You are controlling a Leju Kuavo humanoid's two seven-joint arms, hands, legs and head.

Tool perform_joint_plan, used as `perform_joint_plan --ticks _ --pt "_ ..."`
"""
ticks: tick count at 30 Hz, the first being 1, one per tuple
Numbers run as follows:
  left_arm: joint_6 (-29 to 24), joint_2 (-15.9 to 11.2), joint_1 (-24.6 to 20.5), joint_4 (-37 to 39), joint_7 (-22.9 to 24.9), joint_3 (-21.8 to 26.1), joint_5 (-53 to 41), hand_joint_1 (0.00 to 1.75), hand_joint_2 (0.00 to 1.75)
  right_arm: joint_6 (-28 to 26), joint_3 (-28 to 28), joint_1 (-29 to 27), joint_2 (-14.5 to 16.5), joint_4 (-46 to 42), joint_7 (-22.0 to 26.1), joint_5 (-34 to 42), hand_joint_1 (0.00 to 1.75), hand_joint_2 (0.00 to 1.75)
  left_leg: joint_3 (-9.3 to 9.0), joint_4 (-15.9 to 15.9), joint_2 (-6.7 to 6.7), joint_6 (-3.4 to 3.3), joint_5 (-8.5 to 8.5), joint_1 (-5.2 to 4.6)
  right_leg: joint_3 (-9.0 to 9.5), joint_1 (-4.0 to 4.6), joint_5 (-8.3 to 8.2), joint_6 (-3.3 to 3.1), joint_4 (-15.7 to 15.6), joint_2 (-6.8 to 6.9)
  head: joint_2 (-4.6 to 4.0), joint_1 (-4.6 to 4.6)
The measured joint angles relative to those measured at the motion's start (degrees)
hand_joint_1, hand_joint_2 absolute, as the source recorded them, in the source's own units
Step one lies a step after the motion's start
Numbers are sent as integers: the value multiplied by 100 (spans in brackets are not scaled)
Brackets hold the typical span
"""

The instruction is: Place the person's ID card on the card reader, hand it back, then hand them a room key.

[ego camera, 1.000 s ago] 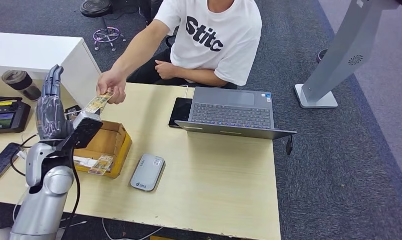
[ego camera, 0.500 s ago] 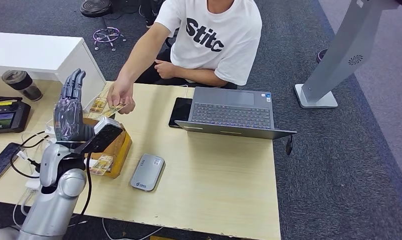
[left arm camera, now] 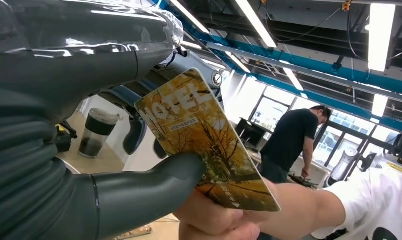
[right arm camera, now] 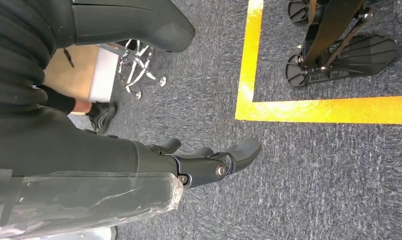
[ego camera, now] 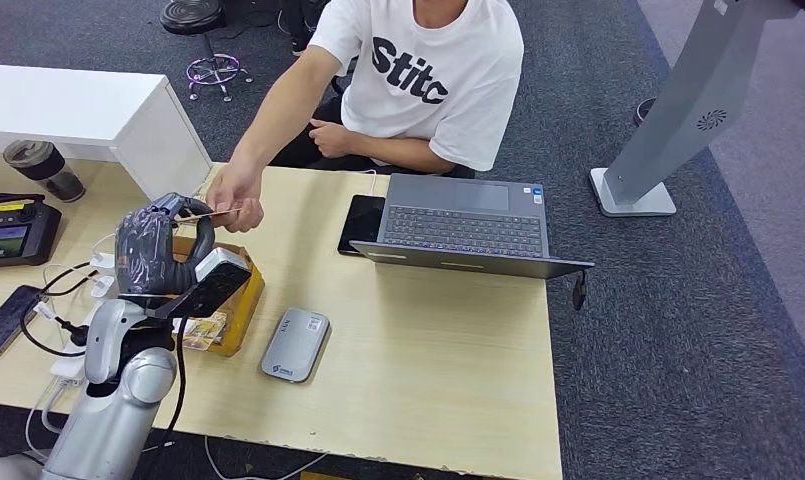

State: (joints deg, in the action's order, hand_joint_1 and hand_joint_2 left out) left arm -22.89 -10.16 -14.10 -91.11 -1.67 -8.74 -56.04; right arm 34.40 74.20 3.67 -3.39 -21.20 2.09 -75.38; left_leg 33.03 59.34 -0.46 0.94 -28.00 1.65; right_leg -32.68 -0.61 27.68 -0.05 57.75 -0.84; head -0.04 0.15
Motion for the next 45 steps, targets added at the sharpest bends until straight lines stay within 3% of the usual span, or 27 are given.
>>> perform_joint_plan --ticks 21,30,45 --pt "27 2 28 45 -121 -81 84 175 175 0 -36 0 4 45 -64 -98 0 175 0 0 -1 0 0 0 1 0 0 0 0 1 0 -2" --pt "819 -121 187 -134 270 -428 -99 175 175 0 -85 -11 5 46 -134 -111 0 175 0 0 -1 0 0 0 1 0 0 0 0 1 0 0" --pt "982 -370 573 -316 740 -810 -518 175 175 0 -84 -20 54 42 -170 -107 0 175 0 -1 -1 0 0 0 2 0 1 0 0 1 0 -1"
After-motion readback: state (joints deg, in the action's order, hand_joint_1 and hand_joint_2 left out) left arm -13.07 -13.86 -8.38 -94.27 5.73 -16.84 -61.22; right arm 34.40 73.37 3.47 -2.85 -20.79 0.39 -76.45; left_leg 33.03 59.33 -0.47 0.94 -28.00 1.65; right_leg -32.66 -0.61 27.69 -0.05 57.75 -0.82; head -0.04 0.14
